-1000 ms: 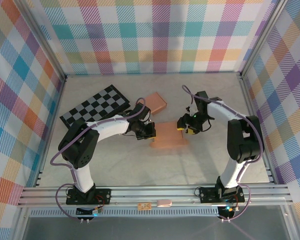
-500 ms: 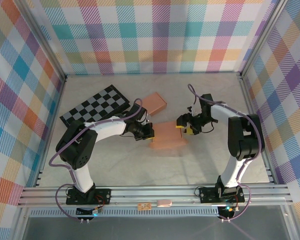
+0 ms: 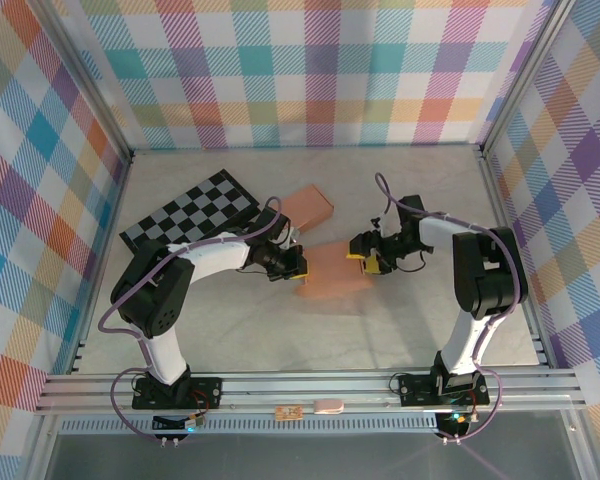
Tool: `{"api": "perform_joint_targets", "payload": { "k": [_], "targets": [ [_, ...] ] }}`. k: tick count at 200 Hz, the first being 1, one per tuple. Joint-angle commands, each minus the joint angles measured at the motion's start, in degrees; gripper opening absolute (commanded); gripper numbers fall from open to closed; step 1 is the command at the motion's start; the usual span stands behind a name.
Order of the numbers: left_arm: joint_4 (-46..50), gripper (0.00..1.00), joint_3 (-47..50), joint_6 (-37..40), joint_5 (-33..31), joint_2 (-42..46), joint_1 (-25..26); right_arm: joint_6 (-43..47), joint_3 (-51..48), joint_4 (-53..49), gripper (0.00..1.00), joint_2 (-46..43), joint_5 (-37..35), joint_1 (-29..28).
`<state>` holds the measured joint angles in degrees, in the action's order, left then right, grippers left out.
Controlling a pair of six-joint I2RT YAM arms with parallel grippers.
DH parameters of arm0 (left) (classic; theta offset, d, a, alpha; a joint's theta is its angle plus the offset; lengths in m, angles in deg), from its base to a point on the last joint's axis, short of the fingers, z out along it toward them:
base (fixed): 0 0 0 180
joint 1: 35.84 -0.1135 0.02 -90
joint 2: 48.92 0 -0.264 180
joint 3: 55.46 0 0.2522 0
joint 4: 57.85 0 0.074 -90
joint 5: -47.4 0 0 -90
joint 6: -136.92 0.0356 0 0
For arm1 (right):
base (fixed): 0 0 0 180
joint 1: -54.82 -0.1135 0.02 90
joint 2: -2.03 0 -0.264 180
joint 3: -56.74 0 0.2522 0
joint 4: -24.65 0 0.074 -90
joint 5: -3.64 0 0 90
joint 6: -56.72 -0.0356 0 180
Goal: Fold the paper box
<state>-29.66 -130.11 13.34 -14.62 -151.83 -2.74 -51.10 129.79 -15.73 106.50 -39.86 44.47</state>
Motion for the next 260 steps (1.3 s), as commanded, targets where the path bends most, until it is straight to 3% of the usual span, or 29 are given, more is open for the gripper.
{"api": "perform_joint_targets", "payload": {
  "k": [1,47,83,100,124,155,193,224,241,260],
  "targets": [
    [4.6,0.01,1.7,0.3,-3.1,-2.6,-1.1,-4.1,-1.7,6.5,0.68,1.4,5.4,-1.2],
    [2.0,0.08,0.5,-1.3,-2.8,2.2,-1.9,-10.8,-2.1,11.1,0.58,2.7,5.9,-2.9],
    [-0.9,0.32,-2.4,-0.8,-5.2,7.2,-2.1,-16.1,-1.3,11.7,0.52,2.6,5.7,-2.7],
    [-6.1,0.38,-0.8,-1.8,-7.2,11.4,-2.4,-19.5,-0.9,12.3,0.51,2.9,6.5,-2.4],
    [-13.8,0.51,2.5,-6.4,-14.6,16.9,-2.9,-25.5,-1.0,12.7,0.48,3.2,8.2,-1.8],
    [-17.4,0.51,1.0,-5.8,-8.1,16.6,-5.1,-32.7,-0.6,10.0,0.45,2.5,10.4,-0.6],
    [-11.9,0.49,0.6,7.1,-3.8,18.1,-5.2,-33.6,2.7,-3.9,0.39,2.7,11.5,1.0],
    [-18.6,0.55,9.9,21.6,-0.8,28.5,-4.8,-34.6,2.9,-11.2,0.37,2.9,12.8,2.6],
    [-11.9,0.58,10.1,33.4,4.5,30.8,-4.0,-34.8,3.0,-13.6,0.37,3.1,14.3,3.6],
    [0.7,0.65,8.1,47.2,4.5,31.0,-0.6,-34.5,3.0,-16.2,0.37,3.2,14.8,4.6]
  ]
}}
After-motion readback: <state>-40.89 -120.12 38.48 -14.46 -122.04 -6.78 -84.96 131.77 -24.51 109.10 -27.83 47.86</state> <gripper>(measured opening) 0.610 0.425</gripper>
